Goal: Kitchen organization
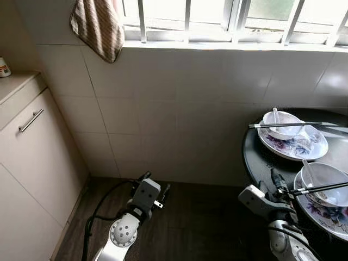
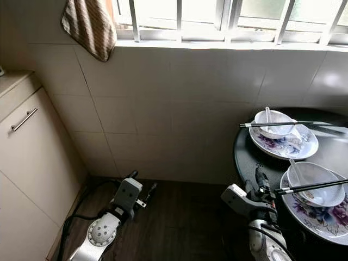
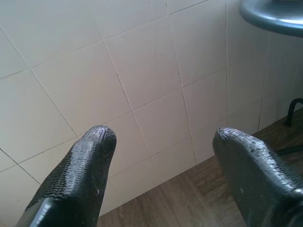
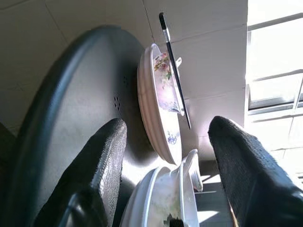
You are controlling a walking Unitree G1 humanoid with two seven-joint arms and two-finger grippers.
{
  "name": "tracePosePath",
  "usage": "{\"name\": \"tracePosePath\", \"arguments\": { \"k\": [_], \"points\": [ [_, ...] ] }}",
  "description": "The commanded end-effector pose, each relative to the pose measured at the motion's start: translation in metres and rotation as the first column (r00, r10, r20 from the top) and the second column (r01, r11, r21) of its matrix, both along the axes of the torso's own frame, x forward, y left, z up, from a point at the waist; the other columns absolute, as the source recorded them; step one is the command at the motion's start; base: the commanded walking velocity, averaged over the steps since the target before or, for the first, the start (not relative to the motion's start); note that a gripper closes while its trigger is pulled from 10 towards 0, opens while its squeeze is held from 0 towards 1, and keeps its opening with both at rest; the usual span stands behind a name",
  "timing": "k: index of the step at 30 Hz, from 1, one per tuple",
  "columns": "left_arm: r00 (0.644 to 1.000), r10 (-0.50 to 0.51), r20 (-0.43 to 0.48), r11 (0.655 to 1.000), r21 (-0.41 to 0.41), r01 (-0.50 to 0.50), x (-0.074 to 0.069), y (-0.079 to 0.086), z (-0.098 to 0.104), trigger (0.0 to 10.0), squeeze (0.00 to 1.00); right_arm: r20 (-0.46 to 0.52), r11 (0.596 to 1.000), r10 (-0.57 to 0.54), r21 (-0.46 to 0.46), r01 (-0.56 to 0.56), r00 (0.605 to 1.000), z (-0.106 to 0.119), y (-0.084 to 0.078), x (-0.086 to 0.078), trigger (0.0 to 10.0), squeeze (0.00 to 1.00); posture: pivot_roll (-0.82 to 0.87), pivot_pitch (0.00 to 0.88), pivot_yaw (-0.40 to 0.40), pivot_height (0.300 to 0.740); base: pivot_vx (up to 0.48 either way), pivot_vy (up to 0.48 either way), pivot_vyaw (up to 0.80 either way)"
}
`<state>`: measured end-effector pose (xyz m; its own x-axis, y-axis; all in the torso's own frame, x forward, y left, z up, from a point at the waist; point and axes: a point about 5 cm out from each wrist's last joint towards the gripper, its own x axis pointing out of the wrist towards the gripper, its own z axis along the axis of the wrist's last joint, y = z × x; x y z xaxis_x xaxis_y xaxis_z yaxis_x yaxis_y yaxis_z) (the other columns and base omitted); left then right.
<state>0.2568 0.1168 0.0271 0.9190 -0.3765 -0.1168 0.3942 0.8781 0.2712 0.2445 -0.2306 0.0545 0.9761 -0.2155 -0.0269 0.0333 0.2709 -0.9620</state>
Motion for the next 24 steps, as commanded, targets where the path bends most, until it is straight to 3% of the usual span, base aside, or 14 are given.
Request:
{"name": "tracePosePath", "arguments": {
  "k": [1,11,21,24],
  "points": [
    [1.0,0.001,0.001,1.0,-0.01,-0.001,0.002,0.001,0.001,10.0,0.0,0.001,1.0,-0.012,0.002,0.012,1.0,0.004,-0.003,-0.003,10.0,0.0,-0.02,0.0,-0.023,0.74,0.0,0.0,0.0],
    [1.0,-0.004,-0.007,1.0,-0.02,0.004,0.003,0.001,0.001,10.0,0.0,-0.04,1.0,-0.004,0.007,0.005,0.999,0.002,-0.01,-0.006,10.0,0.0,-0.03,0.0,-0.016,0.74,0.0,0.0,0.0],
    [1.0,0.0,-0.004,1.0,-0.026,0.0,0.006,0.0,0.003,10.0,0.0,-0.034,0.998,-0.035,-0.05,0.033,0.999,0.008,-0.028,0.001,10.0,0.0,-0.02,0.0,-0.023,0.74,0.0,0.0,0.0],
    [1.0,0.003,-0.003,1.0,-0.028,-0.003,0.006,0.0,0.003,10.0,0.0,-0.048,0.998,-0.061,-0.024,0.06,0.997,0.006,-0.032,0.0,10.0,0.0,-0.02,0.0,-0.024,0.74,0.0,0.0,0.0]
  ]
}}
